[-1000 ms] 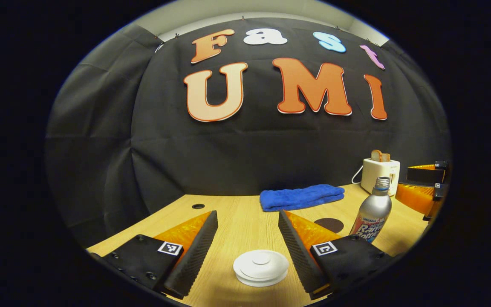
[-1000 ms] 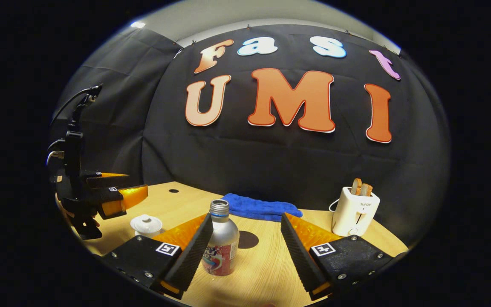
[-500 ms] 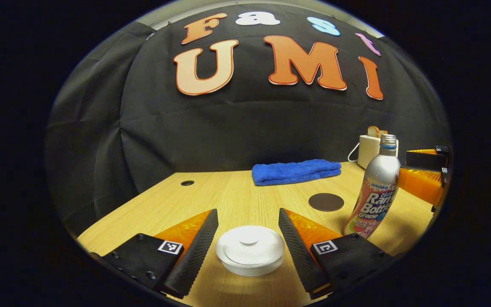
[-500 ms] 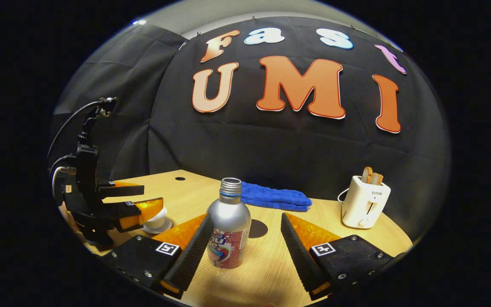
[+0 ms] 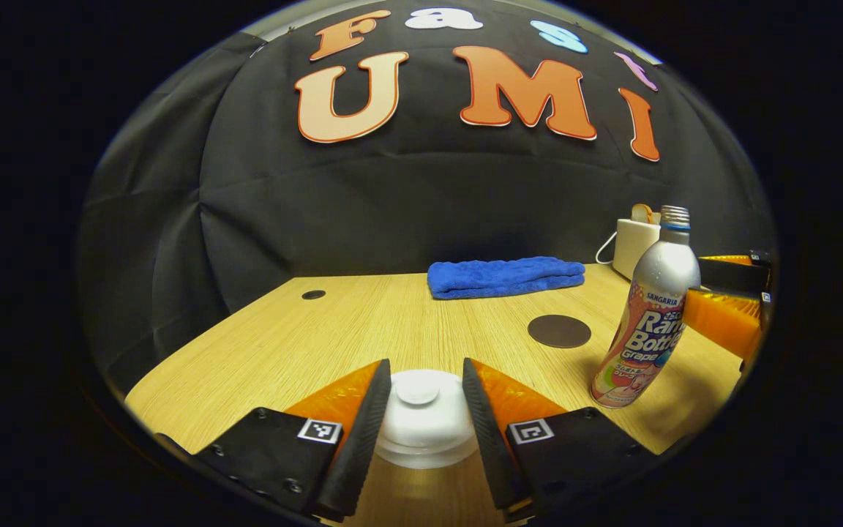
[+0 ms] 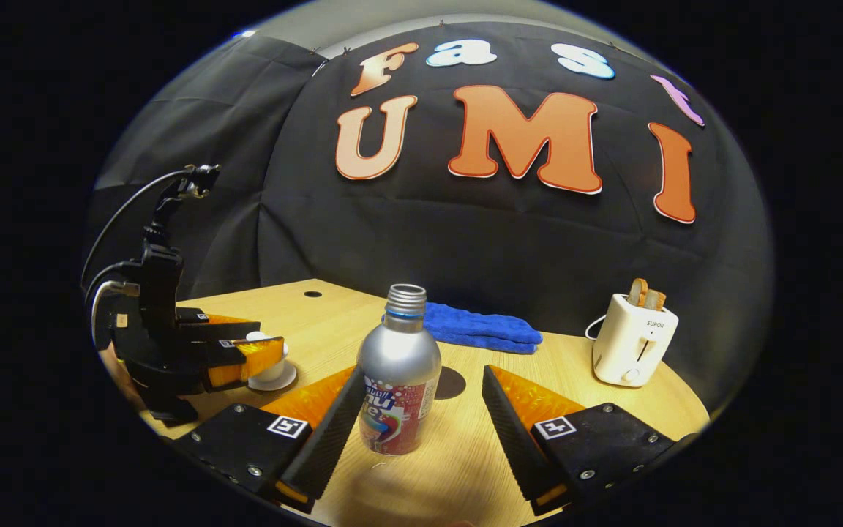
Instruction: Open the teacup lid with one hand, grasp the water bottle and pour water into the teacup with the other hand; after pouring, place the water bottle on the coaster and then close the teacup lid.
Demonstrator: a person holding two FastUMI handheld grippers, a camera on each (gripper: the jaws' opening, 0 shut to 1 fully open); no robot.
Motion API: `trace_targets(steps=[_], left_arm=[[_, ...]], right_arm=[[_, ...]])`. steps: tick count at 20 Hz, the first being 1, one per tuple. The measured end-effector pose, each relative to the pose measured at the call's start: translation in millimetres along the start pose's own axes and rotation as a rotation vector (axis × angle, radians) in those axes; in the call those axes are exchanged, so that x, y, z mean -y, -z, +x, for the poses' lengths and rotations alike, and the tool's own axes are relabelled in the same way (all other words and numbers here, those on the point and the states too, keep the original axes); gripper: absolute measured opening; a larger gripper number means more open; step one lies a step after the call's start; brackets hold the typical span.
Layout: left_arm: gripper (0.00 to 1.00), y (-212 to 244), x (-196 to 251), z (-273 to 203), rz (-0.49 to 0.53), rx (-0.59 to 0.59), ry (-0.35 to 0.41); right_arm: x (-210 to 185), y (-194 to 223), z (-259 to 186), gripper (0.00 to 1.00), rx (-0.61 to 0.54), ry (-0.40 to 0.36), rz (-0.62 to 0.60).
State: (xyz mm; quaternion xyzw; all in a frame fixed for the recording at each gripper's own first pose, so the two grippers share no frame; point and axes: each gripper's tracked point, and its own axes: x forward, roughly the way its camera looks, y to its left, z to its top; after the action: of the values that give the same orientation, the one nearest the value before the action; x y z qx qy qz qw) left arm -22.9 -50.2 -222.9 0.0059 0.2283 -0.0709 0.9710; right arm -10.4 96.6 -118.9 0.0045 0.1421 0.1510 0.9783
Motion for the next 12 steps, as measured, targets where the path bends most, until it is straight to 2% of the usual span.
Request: trace_targets(steps=[2,3,6,10,11,12], left_arm=[[0.54,-2.5,-0.5,0.6,0.000,0.007,-0.002],[0.55,-2.6,0.1,-0.3,0.004,0.005,-0.001],[0.34,-5.3,-4.7,1.4,-0.007,0.024,-0.012],[0.34,-12.6,-8.0,-1.2,-0.021,0.055,-0.024],[0.36,-18.0,-10.5,-2.1,-0.023,0.070,-0.029],[0.33,-23.0,-12.6,-5.1,-0.026,0.084,-0.038]], right_arm=[[-1.4,4.4,1.1,0.97,-0.010,-0.004,-0.009],[-1.8,6.4,1.4,0.97,-0.013,-0.005,-0.013],[-5.1,8.9,3.1,0.97,-0.023,-0.017,-0.019],[-10.1,16.5,11.1,0.96,-0.048,-0.033,-0.009],[-12.2,18.7,13.1,0.96,-0.054,-0.039,-0.005],[-13.8,19.7,15.9,0.96,-0.062,-0.044,-0.004]])
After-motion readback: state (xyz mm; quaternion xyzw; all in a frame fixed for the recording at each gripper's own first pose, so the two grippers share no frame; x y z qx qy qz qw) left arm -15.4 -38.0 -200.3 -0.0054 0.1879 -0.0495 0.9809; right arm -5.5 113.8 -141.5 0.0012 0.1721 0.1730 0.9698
